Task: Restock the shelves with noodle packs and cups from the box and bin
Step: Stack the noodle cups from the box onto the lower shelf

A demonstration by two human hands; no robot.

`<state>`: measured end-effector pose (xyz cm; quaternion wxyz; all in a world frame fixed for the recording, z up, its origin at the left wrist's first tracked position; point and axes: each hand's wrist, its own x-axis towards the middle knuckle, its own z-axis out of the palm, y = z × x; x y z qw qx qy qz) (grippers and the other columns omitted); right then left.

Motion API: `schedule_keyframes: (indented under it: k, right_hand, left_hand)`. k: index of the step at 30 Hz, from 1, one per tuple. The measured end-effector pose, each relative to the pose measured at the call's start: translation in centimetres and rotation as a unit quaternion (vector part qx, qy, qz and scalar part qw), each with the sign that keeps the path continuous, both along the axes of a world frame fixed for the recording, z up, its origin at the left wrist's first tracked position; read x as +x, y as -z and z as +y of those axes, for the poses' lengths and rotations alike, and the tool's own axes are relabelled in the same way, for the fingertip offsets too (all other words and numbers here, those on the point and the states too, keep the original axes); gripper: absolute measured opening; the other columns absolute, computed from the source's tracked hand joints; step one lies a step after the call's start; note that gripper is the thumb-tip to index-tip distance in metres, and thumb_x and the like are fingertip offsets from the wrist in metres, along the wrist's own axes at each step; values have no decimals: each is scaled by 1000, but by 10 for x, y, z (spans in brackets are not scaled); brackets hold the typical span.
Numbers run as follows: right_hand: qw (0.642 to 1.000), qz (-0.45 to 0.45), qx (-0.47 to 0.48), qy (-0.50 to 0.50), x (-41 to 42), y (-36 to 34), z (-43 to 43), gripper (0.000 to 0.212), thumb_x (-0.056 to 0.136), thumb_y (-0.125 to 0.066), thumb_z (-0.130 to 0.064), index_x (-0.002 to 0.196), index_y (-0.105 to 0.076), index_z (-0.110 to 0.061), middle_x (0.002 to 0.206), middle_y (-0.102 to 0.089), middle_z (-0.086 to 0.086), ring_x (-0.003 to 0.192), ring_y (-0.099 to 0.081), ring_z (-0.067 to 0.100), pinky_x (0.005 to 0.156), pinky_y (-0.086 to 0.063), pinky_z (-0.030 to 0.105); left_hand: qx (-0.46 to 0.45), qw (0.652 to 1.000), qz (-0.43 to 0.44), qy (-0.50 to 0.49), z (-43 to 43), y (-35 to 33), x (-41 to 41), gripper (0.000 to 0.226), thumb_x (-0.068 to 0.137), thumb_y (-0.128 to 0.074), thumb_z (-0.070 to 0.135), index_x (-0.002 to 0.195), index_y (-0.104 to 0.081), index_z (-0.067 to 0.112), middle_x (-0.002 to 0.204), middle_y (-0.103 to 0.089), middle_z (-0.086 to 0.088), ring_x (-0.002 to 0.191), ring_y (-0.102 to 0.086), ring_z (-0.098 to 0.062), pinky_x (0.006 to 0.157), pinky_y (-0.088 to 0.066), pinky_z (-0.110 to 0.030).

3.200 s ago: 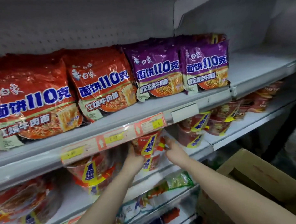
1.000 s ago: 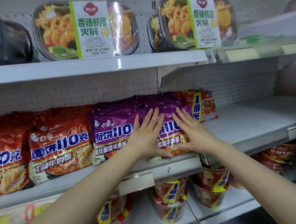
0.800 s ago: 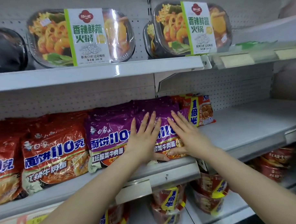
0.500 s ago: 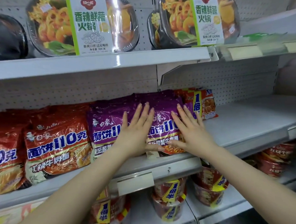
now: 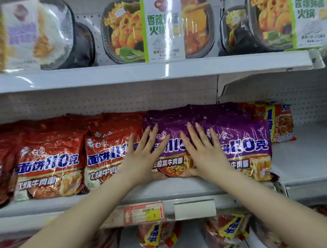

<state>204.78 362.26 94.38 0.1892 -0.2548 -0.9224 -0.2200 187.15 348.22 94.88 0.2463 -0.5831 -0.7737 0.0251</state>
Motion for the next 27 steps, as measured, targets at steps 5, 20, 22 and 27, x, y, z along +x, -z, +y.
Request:
schedule_keyframes:
  k: [5,20,22,27]
  right_hand:
    - [1000,9,4,24,-10,1,4,133,65,-54,-86,153,15,-14,160,18,17,148,10,38,117,-4,64]
    - [998,-1,3,-56,-30,-2,-47,121,75,-41,-84,150,25,-16,155,35,12,144,30,33,117,10,60]
    - [995,11,0,-97,-46,-2,-63,118,78,-45,-79,150,26,-17,155,35,12,143,31,31,117,12,57]
    - [990,-10,5,-142,-98,5,-90,121,77,-56,-74,151,22,-18,158,26,13,146,23,33,116,12,58]
  left_hand:
    - [46,999,19,4,17,7,-10,120,74,-47,85,147,33,36,157,37,-9,147,26,-32,116,0,-67]
    - [67,996,17,-57,-65,-19,-36,125,75,-49,84,146,37,27,153,44,-5,143,37,-27,116,10,-65]
    - [44,994,38,-97,-90,-18,-56,130,71,-49,87,146,38,27,152,46,-5,142,38,-28,115,12,-66]
    - [6,991,54,-121,-119,-2,-89,124,65,-29,94,149,32,27,156,38,-9,144,34,-30,112,14,-69]
